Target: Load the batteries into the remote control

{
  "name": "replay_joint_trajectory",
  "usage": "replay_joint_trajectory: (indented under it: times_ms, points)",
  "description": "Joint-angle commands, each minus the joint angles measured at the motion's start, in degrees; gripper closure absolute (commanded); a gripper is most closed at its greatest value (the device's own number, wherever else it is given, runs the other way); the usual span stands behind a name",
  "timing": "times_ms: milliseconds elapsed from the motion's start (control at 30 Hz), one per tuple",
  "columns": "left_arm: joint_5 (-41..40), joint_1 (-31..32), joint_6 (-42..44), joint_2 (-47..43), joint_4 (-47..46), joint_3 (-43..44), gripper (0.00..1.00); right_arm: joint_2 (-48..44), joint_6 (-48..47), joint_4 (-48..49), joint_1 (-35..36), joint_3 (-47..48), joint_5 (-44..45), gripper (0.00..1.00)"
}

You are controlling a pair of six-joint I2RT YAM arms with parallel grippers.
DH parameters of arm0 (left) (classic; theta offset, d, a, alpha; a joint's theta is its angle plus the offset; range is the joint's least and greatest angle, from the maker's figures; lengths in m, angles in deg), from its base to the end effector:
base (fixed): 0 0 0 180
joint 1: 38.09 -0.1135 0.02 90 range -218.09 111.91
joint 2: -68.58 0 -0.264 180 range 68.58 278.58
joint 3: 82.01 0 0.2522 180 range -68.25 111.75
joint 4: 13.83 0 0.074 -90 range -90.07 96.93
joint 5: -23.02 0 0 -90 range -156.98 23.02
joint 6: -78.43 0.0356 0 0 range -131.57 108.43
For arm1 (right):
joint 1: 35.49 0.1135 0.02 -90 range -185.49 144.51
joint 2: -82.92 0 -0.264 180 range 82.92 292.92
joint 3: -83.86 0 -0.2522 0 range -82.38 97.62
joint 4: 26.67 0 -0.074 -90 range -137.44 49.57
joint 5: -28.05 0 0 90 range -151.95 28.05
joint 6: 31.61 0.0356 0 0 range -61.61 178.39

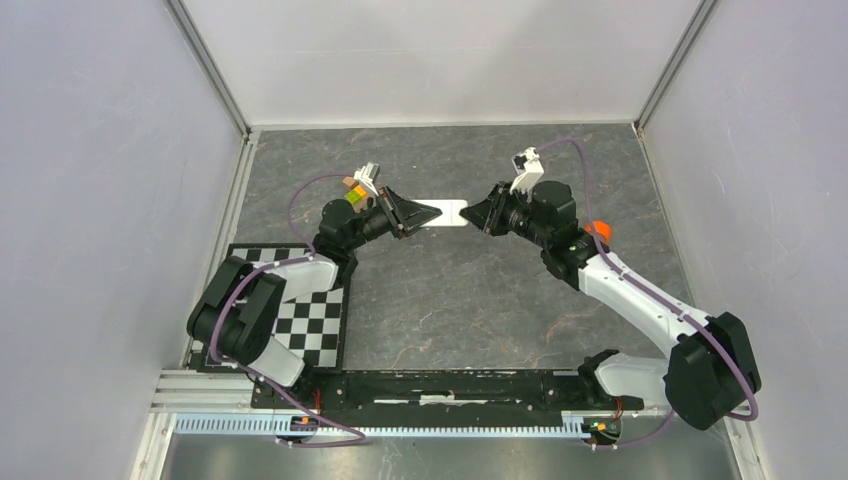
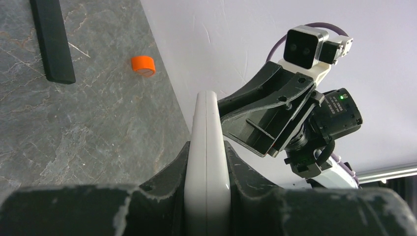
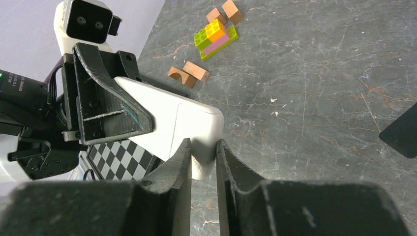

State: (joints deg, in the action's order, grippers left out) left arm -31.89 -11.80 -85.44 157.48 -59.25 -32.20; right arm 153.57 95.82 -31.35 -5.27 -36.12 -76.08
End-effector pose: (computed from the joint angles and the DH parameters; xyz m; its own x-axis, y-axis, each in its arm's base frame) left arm 0.2717 -0.1571 0.2298 -0.8128 -0.4752 -0.3370 0.3380 0.0866 -0.9372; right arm 0.2420 0.1510 0.2874 -0.6015 0.3317 -0.7267 -0.4105 0.6521 0.6374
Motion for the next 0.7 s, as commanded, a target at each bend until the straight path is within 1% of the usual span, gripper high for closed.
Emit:
replay_joint_trajectory:
  times_ms: [0, 200, 667]
  points:
    - [10.42, 5.46, -0.72, -6.62, -9.25, 4.47, 0.98, 1.93, -3.15, -4.2, 3.12, -1.81, -4.6, 0.75]
    - [10.52, 4.69, -1.29, -8.08, -9.33, 4.26, 0.98, 1.55, -2.04, -2.85, 2.5, -2.49, -5.32, 0.66]
    - [10.72, 2.3, -1.81, -10.74, -8.45, 3.39, 0.98, 1.49, -1.03, -3.16, -0.13, -3.04, -5.53, 0.62]
